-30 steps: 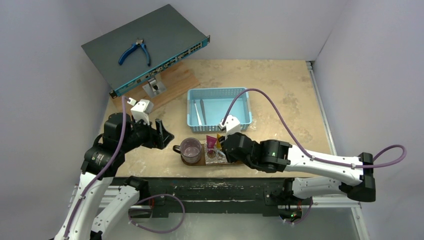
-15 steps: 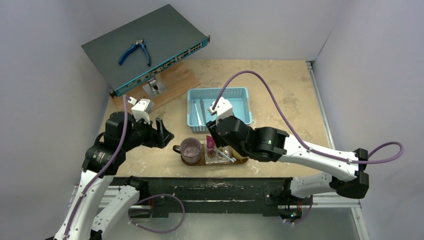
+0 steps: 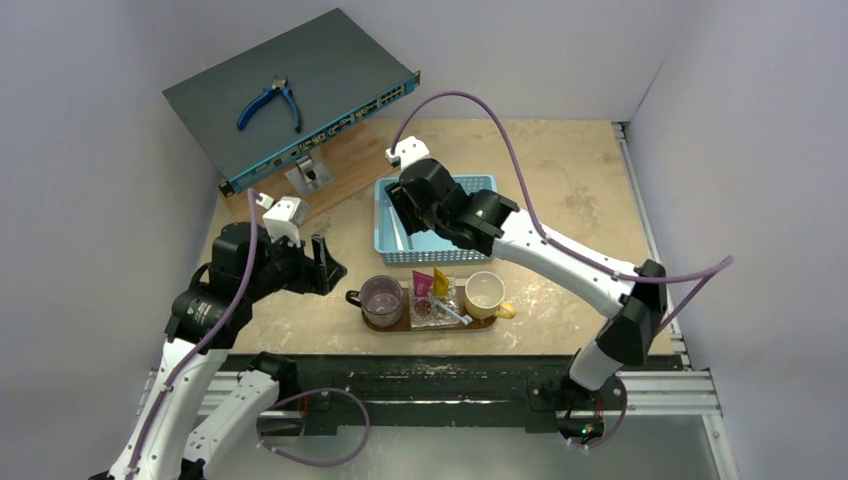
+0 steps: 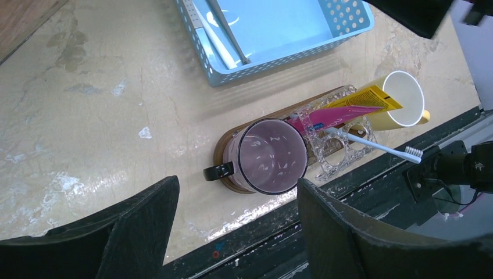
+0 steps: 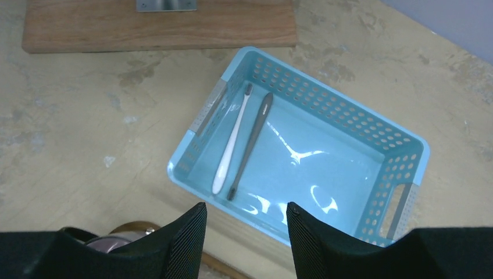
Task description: Prepare toiletry sets of a toothbrush and toothpaste on the tray
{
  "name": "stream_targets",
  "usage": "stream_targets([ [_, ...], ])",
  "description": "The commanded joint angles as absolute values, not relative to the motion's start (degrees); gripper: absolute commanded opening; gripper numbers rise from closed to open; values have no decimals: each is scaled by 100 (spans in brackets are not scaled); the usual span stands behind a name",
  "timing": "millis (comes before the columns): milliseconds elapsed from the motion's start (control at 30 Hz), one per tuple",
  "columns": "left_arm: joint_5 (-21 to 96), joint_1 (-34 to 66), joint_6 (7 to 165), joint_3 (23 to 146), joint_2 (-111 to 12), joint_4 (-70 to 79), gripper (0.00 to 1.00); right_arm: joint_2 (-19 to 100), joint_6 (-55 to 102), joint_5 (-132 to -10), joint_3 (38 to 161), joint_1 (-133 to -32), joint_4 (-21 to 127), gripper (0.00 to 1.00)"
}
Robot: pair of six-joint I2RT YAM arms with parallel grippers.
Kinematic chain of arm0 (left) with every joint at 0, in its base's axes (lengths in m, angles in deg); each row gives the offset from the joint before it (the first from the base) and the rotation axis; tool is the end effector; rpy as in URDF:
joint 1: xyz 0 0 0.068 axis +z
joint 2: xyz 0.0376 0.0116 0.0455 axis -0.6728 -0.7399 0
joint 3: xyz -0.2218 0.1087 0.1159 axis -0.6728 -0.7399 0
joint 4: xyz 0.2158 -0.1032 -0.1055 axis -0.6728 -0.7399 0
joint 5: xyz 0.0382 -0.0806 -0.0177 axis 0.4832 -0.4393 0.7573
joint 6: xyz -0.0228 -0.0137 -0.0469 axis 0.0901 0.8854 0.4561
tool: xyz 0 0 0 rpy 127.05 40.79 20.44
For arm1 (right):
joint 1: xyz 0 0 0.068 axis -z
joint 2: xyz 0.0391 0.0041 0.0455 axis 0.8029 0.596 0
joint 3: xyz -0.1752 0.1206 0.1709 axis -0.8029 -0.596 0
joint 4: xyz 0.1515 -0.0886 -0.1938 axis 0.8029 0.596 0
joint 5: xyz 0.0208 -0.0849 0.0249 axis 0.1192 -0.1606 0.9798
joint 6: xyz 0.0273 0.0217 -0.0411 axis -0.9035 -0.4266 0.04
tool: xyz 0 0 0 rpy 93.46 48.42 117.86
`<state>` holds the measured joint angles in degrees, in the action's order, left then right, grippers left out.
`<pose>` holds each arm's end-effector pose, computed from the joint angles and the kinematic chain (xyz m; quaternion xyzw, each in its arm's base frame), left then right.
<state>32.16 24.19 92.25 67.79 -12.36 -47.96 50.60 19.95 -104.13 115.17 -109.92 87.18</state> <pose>0.1121 -0.0454 0.3466 0.0582 0.8738 -0.2440 0.4166 0.2095 0.2887 0.3806 -0.2425 0.8331 0.0874 0.4893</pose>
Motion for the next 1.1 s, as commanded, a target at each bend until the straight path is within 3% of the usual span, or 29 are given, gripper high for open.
stream_targets([
  [0,3256,2391,9121,6702,-1238,-4577,73,5556,2176,-9769,11886,-10579,8443,56],
  [467,3562,2391,9106,6736,-1112,-4574,79,7222,1872,-8714,12366,-9761,8093,62],
  [767,3654,2391,9115,6738,-1095,-4587,100,8178,1557,-8610,12849,-9554,8106,63],
  [1067,3647,2391,9121,6739,-1130,-4586,100,8806,1396,-8484,13147,-9450,8007,58],
])
